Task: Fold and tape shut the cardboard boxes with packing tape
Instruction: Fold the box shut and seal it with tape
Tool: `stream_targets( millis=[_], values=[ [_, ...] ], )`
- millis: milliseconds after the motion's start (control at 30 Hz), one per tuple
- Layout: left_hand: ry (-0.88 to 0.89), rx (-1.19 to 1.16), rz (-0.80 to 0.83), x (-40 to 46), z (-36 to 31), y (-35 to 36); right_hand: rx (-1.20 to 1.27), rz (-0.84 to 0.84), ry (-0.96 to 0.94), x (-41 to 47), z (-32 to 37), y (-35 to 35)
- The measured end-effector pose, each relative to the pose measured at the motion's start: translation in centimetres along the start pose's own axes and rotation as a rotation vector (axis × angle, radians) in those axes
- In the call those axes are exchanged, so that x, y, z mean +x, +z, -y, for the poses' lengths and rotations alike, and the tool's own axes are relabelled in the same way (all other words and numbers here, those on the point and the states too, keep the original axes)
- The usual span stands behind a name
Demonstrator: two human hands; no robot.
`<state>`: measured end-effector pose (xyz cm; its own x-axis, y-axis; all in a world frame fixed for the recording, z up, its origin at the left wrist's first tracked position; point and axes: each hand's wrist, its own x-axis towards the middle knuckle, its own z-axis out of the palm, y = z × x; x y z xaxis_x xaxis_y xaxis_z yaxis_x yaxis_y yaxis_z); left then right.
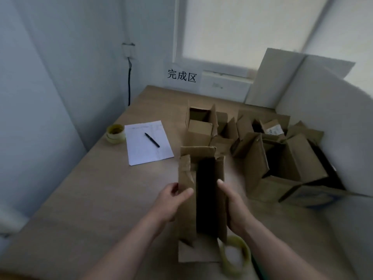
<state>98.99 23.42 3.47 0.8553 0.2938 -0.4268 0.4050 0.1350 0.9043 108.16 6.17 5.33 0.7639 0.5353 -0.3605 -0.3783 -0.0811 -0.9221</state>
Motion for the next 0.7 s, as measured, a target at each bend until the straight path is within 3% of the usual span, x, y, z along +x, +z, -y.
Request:
stream_targets(
  millis=[67, 200, 333, 433, 533, 700],
  values=[
    [0.063, 0.191, -0.061, 0.5, 0.1, 1.1, -0.081, -0.042, 0.021, 0.3, -0.5, 0.1],
    [0.076, 0.529, -0.270, 1.4, 0.9, 2.6, -0.206, -0.296, 0.025, 1.2, -0.9, 0.0],
    [0.161, 0.228, -0.265, 2.0, 1.1, 1.8, -0.277, -0.365, 0.031, 1.7, -0.5, -1.8],
    [0.098, 0.040, -0.265, 2.2, 0.4, 1.1, -0.315, -0.359, 0.053, 1.9, -0.4, -3.4],
    [0.010, 0.052, -0.229, 3.2, -1.0, 1.6, -0.416, -0.411, 0.058, 2.9, -0.2, -4.5],
    [0.004, 0.132, -0.178, 6.8, -3.8, 4.1, -0.563, -0.466, -0.092, 5.6, 2.6, -6.7]
  ],
)
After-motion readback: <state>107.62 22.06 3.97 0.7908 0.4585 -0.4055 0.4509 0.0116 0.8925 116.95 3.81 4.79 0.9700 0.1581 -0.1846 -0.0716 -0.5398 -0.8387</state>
